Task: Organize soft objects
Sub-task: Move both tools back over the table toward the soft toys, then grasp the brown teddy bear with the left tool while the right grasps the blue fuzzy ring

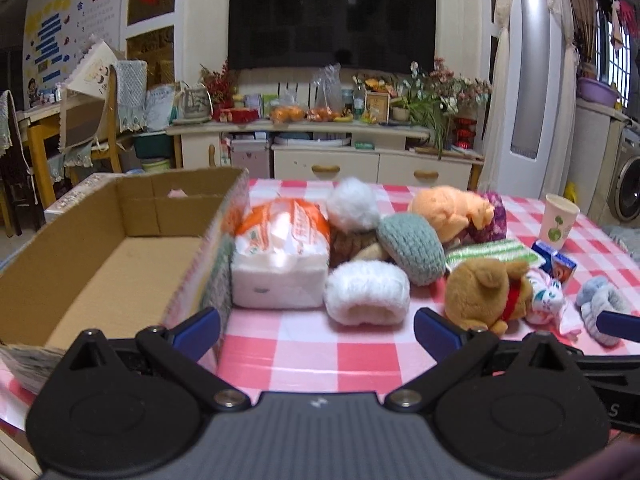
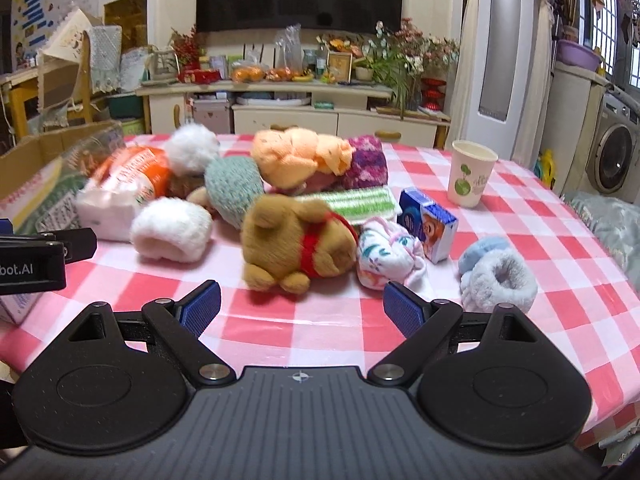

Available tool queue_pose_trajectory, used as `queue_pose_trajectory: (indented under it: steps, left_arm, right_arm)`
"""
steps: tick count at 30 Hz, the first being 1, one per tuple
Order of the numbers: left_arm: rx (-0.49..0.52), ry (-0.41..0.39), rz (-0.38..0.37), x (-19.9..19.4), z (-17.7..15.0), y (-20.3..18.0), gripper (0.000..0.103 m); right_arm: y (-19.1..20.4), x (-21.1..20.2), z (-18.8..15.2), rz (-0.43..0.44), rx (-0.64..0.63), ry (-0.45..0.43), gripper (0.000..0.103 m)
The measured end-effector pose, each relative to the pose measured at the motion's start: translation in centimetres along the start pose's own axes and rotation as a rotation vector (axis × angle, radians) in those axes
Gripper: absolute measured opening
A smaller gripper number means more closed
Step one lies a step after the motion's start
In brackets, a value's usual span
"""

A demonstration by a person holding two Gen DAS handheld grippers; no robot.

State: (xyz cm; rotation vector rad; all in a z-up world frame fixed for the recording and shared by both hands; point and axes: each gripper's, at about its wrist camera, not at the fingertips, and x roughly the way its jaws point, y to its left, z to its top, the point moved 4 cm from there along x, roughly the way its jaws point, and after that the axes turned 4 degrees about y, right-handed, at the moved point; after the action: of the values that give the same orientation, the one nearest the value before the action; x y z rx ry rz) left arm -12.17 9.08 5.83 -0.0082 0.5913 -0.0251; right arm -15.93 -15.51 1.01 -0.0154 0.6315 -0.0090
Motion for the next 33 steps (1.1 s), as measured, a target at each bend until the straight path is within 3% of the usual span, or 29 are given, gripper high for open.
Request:
queue_pose_trajectory:
  steps: [21,33]
  left_arm:
    - [-0.030,-0.084,0.078,-4.7,0.6,5.6,0.102]
    - [-0.037,-0.100,0.107,-5.6,0.5,6.4,0.102]
  right_arm:
    - [3.1,-4.5,0.2,0.101,-0.070,-0.136,0.103]
    - [3.4,-5.7,0.9,0.110,-0.089,-0.176,0.103]
